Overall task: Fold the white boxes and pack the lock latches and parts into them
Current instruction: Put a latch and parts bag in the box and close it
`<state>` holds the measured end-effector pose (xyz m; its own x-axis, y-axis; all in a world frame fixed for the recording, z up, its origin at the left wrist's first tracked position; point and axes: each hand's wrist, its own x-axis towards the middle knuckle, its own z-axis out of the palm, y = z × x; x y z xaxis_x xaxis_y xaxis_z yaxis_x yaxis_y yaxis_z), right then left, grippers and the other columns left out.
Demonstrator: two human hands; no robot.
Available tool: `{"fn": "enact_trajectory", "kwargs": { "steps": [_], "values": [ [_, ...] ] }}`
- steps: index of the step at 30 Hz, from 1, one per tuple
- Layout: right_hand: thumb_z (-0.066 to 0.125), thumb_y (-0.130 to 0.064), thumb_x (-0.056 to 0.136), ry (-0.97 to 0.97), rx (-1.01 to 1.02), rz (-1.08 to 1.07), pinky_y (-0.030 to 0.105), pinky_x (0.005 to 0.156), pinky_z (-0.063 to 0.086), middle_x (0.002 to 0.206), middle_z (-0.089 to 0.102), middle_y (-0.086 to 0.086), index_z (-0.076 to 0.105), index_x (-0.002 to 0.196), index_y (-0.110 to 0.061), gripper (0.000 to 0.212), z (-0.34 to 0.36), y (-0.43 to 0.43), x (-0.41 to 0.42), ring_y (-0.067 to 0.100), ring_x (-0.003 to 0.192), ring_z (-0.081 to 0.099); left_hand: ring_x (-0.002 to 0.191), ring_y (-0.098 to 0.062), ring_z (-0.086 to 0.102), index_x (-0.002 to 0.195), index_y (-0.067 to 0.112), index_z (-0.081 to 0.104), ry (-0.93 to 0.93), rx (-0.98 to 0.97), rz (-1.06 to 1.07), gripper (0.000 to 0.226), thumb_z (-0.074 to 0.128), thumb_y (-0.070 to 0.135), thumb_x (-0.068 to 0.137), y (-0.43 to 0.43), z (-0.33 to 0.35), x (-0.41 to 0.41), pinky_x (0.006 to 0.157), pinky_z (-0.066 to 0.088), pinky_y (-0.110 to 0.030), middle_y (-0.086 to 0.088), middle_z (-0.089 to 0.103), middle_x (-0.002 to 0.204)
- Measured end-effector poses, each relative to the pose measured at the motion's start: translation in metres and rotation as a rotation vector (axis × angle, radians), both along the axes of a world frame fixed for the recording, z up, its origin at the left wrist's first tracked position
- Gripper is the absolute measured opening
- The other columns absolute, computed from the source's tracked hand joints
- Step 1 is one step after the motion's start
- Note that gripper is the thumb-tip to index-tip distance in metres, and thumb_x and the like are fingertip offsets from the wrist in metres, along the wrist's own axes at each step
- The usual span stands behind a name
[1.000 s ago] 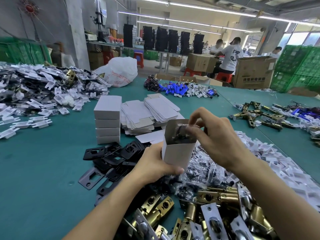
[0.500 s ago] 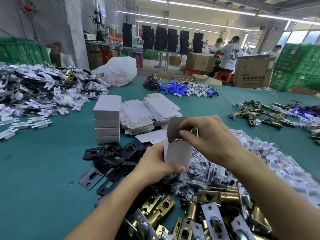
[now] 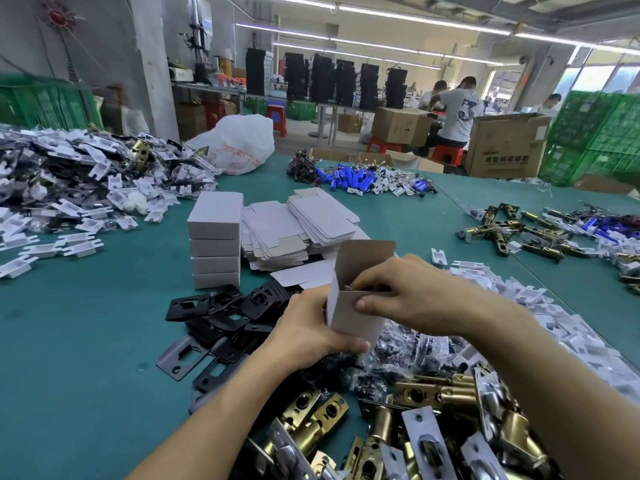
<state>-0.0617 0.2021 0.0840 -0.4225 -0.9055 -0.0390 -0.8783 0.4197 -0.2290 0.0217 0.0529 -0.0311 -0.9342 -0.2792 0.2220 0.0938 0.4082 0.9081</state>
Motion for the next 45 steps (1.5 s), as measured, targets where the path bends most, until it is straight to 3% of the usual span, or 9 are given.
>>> {"fn": "enact_trajectory", "kwargs": {
  "steps": [5, 9, 12, 15, 20, 23, 29, 40, 45],
  "values": [
    [0.066, -0.050, 0.088, -0.121, -0.083, -0.042, 0.017, 0.058, 0.044, 0.070, 0.066, -0.014, 0.075, 0.089, -0.033, 0.019, 0.003, 0.004, -0.005, 0.001, 0.065, 0.059, 0.080, 0.002, 0.067, 0.079, 0.052, 0.069, -0.059, -0.028, 0.013, 0.038, 0.090, 0.046, 0.048, 0.001, 0.000, -0.001, 0.070, 0.050, -0.024, 0.023, 0.072, 0.082],
    [0.057, -0.065, 0.086, 0.025, 0.009, -0.112, 0.037, 0.060, 0.046, 0.067, 0.058, -0.005, 0.067, 0.075, -0.026, 0.042, 0.005, 0.002, 0.003, 0.018, 0.069, 0.058, 0.085, -0.005, 0.070, 0.082, 0.050, 0.070, -0.069, -0.008, 0.009, 0.041, 0.088, 0.051, 0.046, 0.000, -0.002, -0.002, 0.081, 0.058, -0.040, 0.019, 0.074, 0.084],
    [0.054, -0.065, 0.085, 0.174, 0.128, -0.131, 0.036, 0.060, 0.040, 0.073, 0.047, -0.007, 0.059, 0.072, -0.021, 0.046, 0.004, -0.002, 0.013, 0.021, 0.077, 0.052, 0.086, -0.012, 0.071, 0.081, 0.050, 0.070, -0.069, -0.002, 0.002, 0.037, 0.088, 0.049, 0.049, 0.000, -0.003, -0.003, 0.084, 0.057, -0.047, 0.016, 0.074, 0.082],
    [0.055, -0.058, 0.088, 0.163, 0.161, -0.153, 0.034, 0.060, 0.037, 0.073, 0.044, -0.006, 0.049, 0.064, -0.022, 0.043, 0.006, -0.004, 0.015, 0.021, 0.075, 0.049, 0.074, -0.001, 0.065, 0.080, 0.046, 0.069, -0.015, 0.026, -0.043, 0.029, 0.084, 0.048, 0.054, 0.002, 0.001, -0.001, 0.067, 0.053, -0.030, 0.019, 0.070, 0.075],
    [0.049, -0.065, 0.089, 0.164, 0.175, -0.128, 0.035, 0.065, 0.038, 0.090, 0.055, 0.000, 0.058, 0.084, -0.026, 0.040, 0.004, -0.004, 0.011, 0.021, 0.087, 0.051, 0.085, -0.024, 0.070, 0.095, 0.030, 0.067, 0.210, 0.161, 0.062, 0.044, 0.090, 0.038, 0.059, 0.000, 0.011, -0.002, 0.076, 0.059, -0.050, 0.000, 0.075, 0.090],
    [0.053, -0.062, 0.089, 0.104, 0.009, -0.107, 0.040, 0.080, 0.050, 0.107, 0.064, -0.005, 0.060, 0.110, -0.032, 0.037, 0.000, 0.000, 0.007, 0.016, 0.099, 0.056, 0.075, -0.010, 0.066, 0.100, 0.040, 0.051, 0.357, 0.067, 0.203, 0.062, 0.091, 0.053, 0.055, -0.001, 0.015, 0.000, 0.061, 0.055, -0.027, 0.012, 0.067, 0.089],
    [0.076, -0.026, 0.081, 0.128, -0.529, -0.071, 0.035, 0.074, 0.052, 0.099, 0.060, -0.013, 0.066, 0.102, -0.026, 0.023, -0.018, 0.015, -0.008, 0.002, 0.080, 0.057, 0.083, -0.010, 0.072, 0.100, 0.035, 0.052, 0.407, 0.013, 0.290, 0.052, 0.090, 0.044, 0.065, -0.006, 0.010, 0.002, 0.062, 0.062, -0.040, 0.011, 0.071, 0.097],
    [0.083, -0.013, 0.077, -0.320, -0.759, -0.150, 0.027, 0.081, 0.060, 0.111, 0.069, -0.007, 0.065, 0.121, -0.027, 0.050, -0.046, 0.019, -0.024, 0.006, 0.101, 0.067, 0.091, -0.013, 0.072, 0.119, 0.044, 0.055, 0.448, 0.020, 0.258, 0.058, 0.086, 0.046, 0.070, -0.004, 0.007, 0.003, 0.067, 0.063, -0.043, 0.010, 0.071, 0.107],
    [0.079, -0.018, 0.079, -0.420, -0.696, -0.138, 0.024, 0.088, 0.056, 0.120, 0.059, -0.010, 0.073, 0.105, -0.036, 0.032, -0.049, 0.018, -0.026, 0.005, 0.109, 0.062, 0.095, -0.016, 0.069, 0.111, 0.039, 0.064, 0.439, 0.011, 0.206, 0.040, 0.084, 0.039, 0.076, -0.002, 0.006, 0.002, 0.070, 0.062, -0.043, 0.010, 0.068, 0.106]
  ]
}}
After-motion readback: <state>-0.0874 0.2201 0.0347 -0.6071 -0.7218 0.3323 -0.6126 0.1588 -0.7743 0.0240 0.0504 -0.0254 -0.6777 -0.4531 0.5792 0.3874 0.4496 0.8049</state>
